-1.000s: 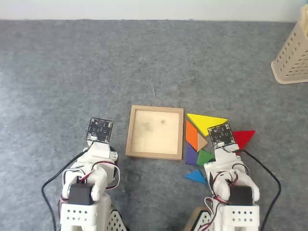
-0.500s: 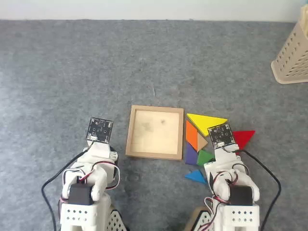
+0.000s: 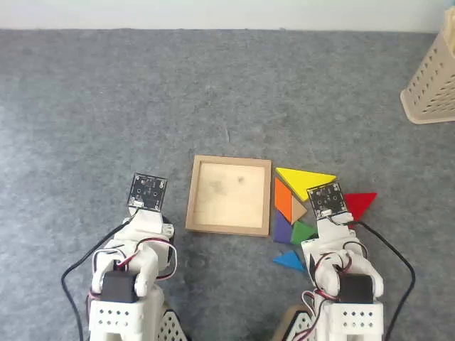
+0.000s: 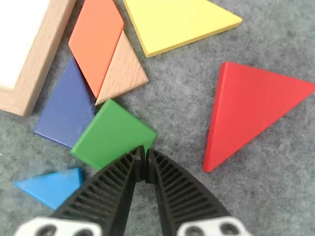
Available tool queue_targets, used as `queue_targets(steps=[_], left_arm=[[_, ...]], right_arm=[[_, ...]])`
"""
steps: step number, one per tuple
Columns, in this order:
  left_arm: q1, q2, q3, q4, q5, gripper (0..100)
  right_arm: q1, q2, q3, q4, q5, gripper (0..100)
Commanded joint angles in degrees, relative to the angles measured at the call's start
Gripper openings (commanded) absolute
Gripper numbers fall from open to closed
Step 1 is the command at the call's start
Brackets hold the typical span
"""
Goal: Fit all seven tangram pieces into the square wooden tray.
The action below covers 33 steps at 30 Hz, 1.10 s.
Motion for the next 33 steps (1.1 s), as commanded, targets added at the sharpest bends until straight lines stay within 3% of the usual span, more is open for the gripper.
queue_targets(steps=[1,10,14,16,20,25,30,33], left_arm=[[-0.3,-1.2,-1.1,0.4,0.4,1],[-0.3,-1.2,-1.1,0.4,0.4,1],[-0.2,-1.2,-1.1,0.4,0.4,1],[-0.3,-1.2,-1.1,0.4,0.4,1],[-0.3,-1.2,-1.1,0.4,0.4,1],[-0.3,-1.2,-1.1,0.4,0.4,1],[-0.3,-1.2,-1.1,0.4,0.4,1],[-0.3,-1.2,-1.1,0.4,0.4,1]], right_arm=[[-0.3,-1.0,0.9,0.3,-0.7,0.9],[0.7,-0.9,-0.7,0.2,0.9,0.9],[9.1,-0.9,-6.8,0.0,16.2,0.9],[13.4,-0.6,-10.1,-2.0,20.1,0.9],[21.4,-0.3,-16.9,-2.5,18.5,0.9],[23.3,2.5,-19.9,-2.6,18.2,2.0],[23.3,18.5,-25.6,-3.9,17.8,13.6],[23.0,33.8,-36.0,-3.5,12.4,12.0]])
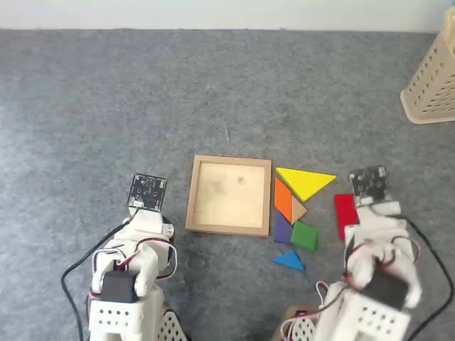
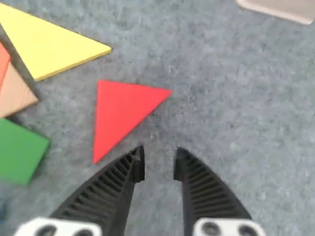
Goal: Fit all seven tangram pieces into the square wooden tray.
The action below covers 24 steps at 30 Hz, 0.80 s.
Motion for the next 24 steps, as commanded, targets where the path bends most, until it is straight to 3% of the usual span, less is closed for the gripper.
queue_targets(steps=[1,5,10,16,24], left_arm=[[-0.3,-1.2,-1.1,0.4,0.4,1],[-0.3,-1.2,-1.1,0.4,0.4,1],[-0.3,-1.2,-1.1,0.4,0.4,1],[-0.3,-1.2,-1.1,0.4,0.4,1],[-0.3,-1.2,-1.1,0.4,0.4,1]], right_arm=[[-0.7,20.5,-15.2,-0.7,-6.9,11.7],[-7.1,43.6,-30.1,3.0,-16.5,12.2],[-13.5,65.1,-43.0,4.2,-28.4,22.2],[-17.8,80.3,-50.5,4.4,-40.1,24.5],[-17.5,92.4,-56.1,2.8,-45.4,24.6]])
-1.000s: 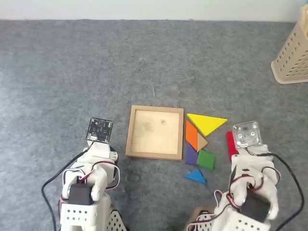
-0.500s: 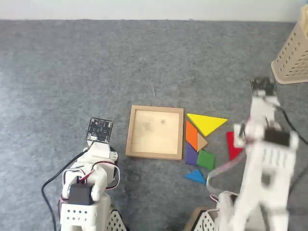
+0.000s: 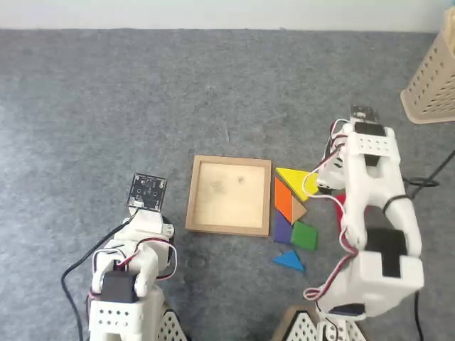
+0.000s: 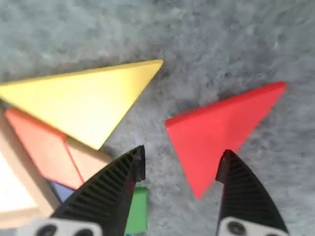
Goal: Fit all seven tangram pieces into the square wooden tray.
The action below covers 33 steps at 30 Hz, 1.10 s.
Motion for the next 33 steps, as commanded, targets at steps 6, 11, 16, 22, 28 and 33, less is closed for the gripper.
queue_targets(steps=[6,11,16,22,28,33], left_arm=[[-0.3,-1.2,-1.1,0.4,0.4,1],[-0.3,-1.2,-1.1,0.4,0.4,1],[-0.3,-1.2,-1.1,0.4,0.4,1],[-0.3,-1.2,-1.1,0.4,0.4,1],[-0.3,-1.2,-1.1,0.4,0.4,1],[-0.3,-1.2,-1.1,0.4,0.4,1]], right_arm=[[2.2,3.0,-3.1,-2.2,-1.3,24.5],[4.0,6.9,-3.0,-4.0,-1.2,24.2],[4.1,10.1,-3.3,-4.0,-1.2,24.1],[4.7,10.4,-3.1,-2.2,-0.2,20.3],[7.9,10.8,-3.3,-1.1,0.4,27.5],[6.8,11.1,-2.5,-1.6,0.0,27.5]])
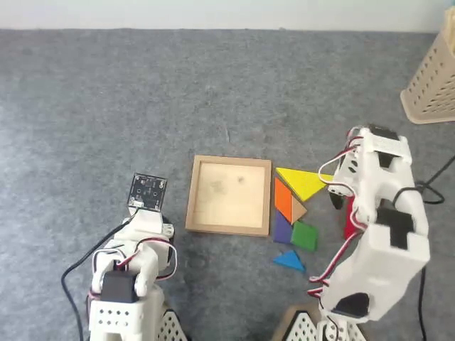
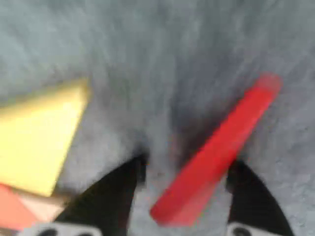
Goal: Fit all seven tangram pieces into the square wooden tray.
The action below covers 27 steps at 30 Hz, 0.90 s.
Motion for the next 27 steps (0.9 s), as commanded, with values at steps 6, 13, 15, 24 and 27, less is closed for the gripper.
queue_targets(steps=[6,13,15,24,27], left_arm=[[-0.3,-1.2,-1.1,0.4,0.4,1],[-0.3,-1.2,-1.1,0.4,0.4,1],[-0.3,-1.2,-1.1,0.4,0.4,1],[-0.3,-1.2,-1.1,0.4,0.4,1],[-0.3,-1.2,-1.1,0.4,0.4,1]], right_arm=[[0.8,1.8,-1.2,-0.8,0.4,25.3],[1.8,-1.5,-1.1,-1.0,0.7,8.7],[1.8,-3.7,-1.1,-1.0,1.1,4.4],[-0.3,-16.7,1.7,-0.9,6.5,0.7],[-4.5,-21.3,3.7,-0.8,8.4,0.7]])
